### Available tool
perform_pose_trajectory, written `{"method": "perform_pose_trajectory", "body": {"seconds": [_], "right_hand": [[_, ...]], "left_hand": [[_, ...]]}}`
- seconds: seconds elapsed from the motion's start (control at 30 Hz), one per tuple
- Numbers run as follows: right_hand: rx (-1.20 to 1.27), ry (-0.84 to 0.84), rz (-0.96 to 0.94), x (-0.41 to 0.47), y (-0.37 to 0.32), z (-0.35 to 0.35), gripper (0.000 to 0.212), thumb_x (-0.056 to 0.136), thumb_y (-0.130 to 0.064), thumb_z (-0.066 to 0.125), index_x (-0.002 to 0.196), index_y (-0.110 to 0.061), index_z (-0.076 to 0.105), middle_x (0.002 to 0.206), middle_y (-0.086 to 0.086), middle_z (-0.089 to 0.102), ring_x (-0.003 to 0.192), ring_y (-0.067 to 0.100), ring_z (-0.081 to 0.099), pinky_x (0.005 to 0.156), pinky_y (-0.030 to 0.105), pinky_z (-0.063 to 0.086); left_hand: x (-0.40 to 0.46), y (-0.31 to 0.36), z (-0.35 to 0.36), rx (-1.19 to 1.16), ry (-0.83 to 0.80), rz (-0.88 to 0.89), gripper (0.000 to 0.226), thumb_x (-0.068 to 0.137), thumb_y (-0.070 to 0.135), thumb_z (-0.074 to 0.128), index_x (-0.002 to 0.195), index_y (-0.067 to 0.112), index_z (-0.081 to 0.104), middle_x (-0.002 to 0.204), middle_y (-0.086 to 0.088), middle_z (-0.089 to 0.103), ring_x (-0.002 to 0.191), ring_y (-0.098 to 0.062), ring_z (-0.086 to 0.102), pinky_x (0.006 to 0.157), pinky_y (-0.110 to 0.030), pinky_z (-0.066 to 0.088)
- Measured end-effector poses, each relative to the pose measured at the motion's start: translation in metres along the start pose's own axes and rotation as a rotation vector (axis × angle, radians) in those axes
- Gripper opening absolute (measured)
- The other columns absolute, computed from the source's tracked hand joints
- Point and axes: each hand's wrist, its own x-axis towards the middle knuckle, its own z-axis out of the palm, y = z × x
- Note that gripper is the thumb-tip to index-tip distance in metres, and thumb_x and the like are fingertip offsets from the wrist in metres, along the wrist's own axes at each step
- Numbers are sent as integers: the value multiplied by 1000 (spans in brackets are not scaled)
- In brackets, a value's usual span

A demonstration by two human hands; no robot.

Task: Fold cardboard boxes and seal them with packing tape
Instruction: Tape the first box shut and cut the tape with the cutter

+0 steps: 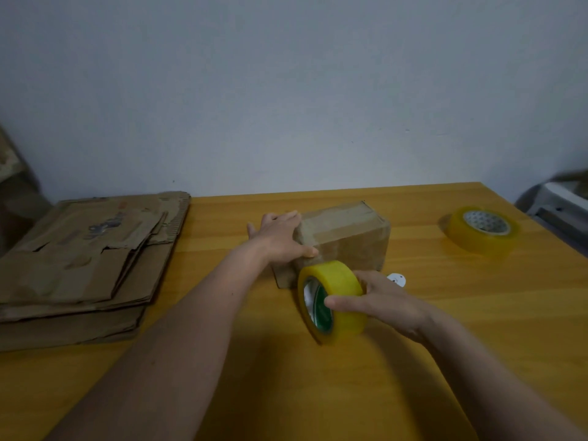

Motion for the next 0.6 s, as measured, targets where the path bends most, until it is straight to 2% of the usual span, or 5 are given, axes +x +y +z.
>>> {"method": "perform_pose_trajectory", "body": {"seconds": [0.2,0.27,0.37,0.43,0.6], "right_hand": [[87,-86,20,2,10,-1,44,83,-41,70,106,-4,65,101,8,71,94,22,67,89,33,52],[100,71,1,5,14,-11,31,96,-29,54,96,0,65,87,10,69,84,20,65,80,27,53],[-520,398,39,17,32,-34,23,99,-10,43,108,-11,64,104,7,63,103,26,58,87,36,49],[-931,348,162,20,45,-46,32,95,-9,41,122,-16,57,125,5,52,117,29,45,92,36,41],[-999,305,233,19,64,-52,39,98,-14,42,136,-23,46,128,4,42,115,25,41,93,32,39]], "left_hand": [[6,-2,9,2,63,29,97,75,73,59,153,32,18,160,19,9,148,-18,3,115,-61,-2],[4,-1,12,10,112,38,99,72,72,64,152,32,21,160,20,12,148,-18,6,115,-61,0],[2,1,11,25,103,53,98,73,68,67,152,32,21,159,19,13,148,-19,6,116,-61,0],[2,1,9,26,96,66,98,73,66,67,152,32,21,160,19,14,148,-18,6,116,-61,0],[7,-2,10,-8,70,116,97,73,62,70,152,33,22,159,21,13,148,-16,5,117,-58,2]]}}
